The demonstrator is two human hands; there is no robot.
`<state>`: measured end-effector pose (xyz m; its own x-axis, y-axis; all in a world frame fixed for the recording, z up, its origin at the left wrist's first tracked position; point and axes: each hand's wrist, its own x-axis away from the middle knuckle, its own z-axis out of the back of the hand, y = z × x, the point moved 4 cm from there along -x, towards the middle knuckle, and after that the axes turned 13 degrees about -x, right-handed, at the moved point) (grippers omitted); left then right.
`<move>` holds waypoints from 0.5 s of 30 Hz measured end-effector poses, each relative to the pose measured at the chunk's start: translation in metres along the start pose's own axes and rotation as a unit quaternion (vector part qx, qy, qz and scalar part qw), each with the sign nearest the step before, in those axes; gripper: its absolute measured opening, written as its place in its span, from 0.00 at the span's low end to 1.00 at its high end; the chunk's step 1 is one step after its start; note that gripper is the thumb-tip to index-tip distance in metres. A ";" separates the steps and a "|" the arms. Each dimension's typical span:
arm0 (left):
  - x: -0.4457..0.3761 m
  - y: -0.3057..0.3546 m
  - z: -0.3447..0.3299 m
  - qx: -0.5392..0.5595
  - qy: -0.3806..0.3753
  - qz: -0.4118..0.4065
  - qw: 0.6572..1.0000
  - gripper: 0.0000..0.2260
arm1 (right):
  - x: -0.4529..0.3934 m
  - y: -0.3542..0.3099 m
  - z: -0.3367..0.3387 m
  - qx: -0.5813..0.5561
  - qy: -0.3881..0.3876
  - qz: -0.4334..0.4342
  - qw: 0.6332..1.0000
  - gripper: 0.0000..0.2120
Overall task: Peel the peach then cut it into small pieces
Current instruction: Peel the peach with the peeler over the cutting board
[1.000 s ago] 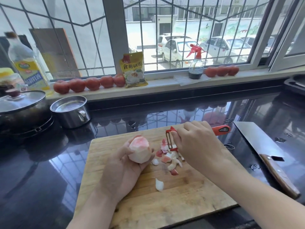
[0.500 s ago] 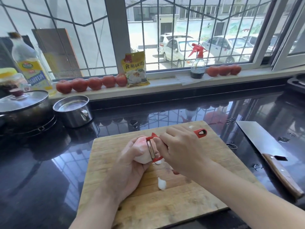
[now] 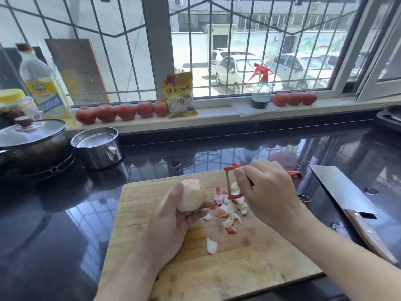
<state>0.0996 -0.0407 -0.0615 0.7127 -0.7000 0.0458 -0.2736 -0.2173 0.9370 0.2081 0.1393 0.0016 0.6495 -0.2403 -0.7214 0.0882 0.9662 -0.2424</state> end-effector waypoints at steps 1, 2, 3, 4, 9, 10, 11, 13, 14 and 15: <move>0.000 0.000 0.001 -0.022 0.003 -0.015 1.000 0.34 | 0.001 -0.012 0.001 -0.034 0.013 0.002 0.999 0.25; 0.000 0.000 0.001 -0.041 0.004 -0.027 0.999 0.36 | 0.003 -0.025 0.000 -0.044 0.014 0.011 0.999 0.24; 0.001 0.000 0.001 -0.057 0.002 -0.036 0.998 0.38 | 0.004 -0.037 -0.001 -0.044 0.007 0.022 0.999 0.23; 0.001 0.001 0.000 -0.067 -0.002 -0.042 0.997 0.40 | 0.004 -0.048 -0.003 -0.040 -0.001 0.029 0.999 0.22; 0.006 0.005 -0.003 -0.063 -0.001 -0.047 0.997 0.42 | -0.001 -0.063 -0.011 -0.024 -0.032 0.042 0.998 0.21; 0.005 0.004 -0.003 -0.057 0.000 -0.048 0.997 0.41 | -0.002 -0.061 -0.011 -0.022 -0.031 0.044 0.998 0.22; 0.005 0.004 -0.002 -0.050 0.002 -0.049 0.998 0.40 | -0.003 -0.056 -0.011 -0.015 -0.031 0.042 0.999 0.22; 0.005 0.005 -0.001 -0.037 0.004 -0.045 0.998 0.40 | -0.006 -0.039 -0.016 0.031 -0.054 0.030 0.998 0.24; 0.005 0.005 -0.001 -0.028 0.002 -0.042 0.999 0.40 | -0.006 -0.028 -0.019 0.060 -0.078 0.022 0.995 0.24; 0.005 0.004 0.001 -0.016 0.002 -0.039 0.999 0.40 | -0.005 -0.015 -0.021 0.080 -0.099 0.010 0.992 0.24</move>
<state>0.1014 -0.0455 -0.0573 0.7331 -0.6796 -0.0269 -0.1966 -0.2496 0.9482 0.1872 0.1237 -0.0045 0.7864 -0.2132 -0.5797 0.1818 0.9769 -0.1126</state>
